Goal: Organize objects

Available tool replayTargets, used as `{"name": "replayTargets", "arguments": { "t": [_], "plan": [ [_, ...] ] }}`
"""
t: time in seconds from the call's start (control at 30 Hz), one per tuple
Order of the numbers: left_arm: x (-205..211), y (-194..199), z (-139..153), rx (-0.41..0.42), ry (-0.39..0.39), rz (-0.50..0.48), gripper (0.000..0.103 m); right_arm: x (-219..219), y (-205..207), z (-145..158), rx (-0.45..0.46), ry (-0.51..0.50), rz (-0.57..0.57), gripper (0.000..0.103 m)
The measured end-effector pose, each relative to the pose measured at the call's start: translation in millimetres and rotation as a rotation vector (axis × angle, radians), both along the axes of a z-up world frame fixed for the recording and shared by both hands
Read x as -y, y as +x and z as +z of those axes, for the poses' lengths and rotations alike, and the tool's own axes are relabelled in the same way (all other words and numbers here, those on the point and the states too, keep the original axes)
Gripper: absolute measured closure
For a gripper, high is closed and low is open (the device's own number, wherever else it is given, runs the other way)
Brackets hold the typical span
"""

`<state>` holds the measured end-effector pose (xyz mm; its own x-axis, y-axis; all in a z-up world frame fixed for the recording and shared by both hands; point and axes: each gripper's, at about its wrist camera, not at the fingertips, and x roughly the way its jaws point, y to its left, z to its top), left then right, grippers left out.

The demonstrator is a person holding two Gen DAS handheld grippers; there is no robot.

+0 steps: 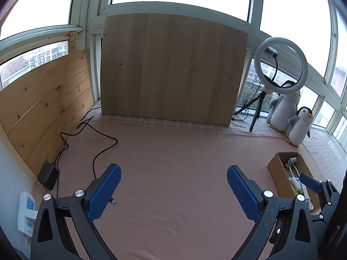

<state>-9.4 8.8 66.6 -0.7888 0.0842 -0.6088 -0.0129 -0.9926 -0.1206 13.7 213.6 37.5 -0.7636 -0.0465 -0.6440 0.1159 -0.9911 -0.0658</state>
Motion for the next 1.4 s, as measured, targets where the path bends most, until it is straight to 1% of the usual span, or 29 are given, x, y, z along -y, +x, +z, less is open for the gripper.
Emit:
{"name": "replayTargets", "arguments": {
  "t": [0.1,0.17,0.3,0.4,0.7,0.9,1.03,1.4],
  "plan": [
    [-1.3,-1.7,-2.6,0.009,-0.006,-0.01,0.0,1.8,-1.3,-4.6,0.014,-0.004,0.004,0.002],
    [-2.7,-3.7,-8.0,0.051,-0.015,-0.022,0.0,2.8,-1.8,-6.8,0.021,-0.008,0.007,0.002],
    [-4.9,-2.0,-21.7,0.101,0.01,-0.054,0.0,3.7,-1.8,-9.4,0.029,-0.01,0.008,0.002],
    [-7.1,1.7,-29.1,0.113,0.019,-0.068,0.0,4.6,-1.7,-10.0,0.037,-0.012,0.008,0.002],
    [-6.6,2.6,-51.2,0.213,-0.044,0.009,0.0,10.3,1.6,-14.5,0.051,-0.004,0.007,0.002],
    [-0.2,6.7,-54.5,0.217,-0.031,0.016,0.0,10.7,4.8,-17.1,0.059,-0.001,0.001,0.002],
    [-1.3,9.7,-54.3,0.216,-0.05,0.019,0.0,11.7,6.7,-16.5,0.058,-0.001,0.002,0.002],
    [-3.7,14.5,-52.3,0.213,-0.058,0.012,0.0,15.2,10.1,-16.6,0.06,0.002,0.011,0.002]
  ]
}}
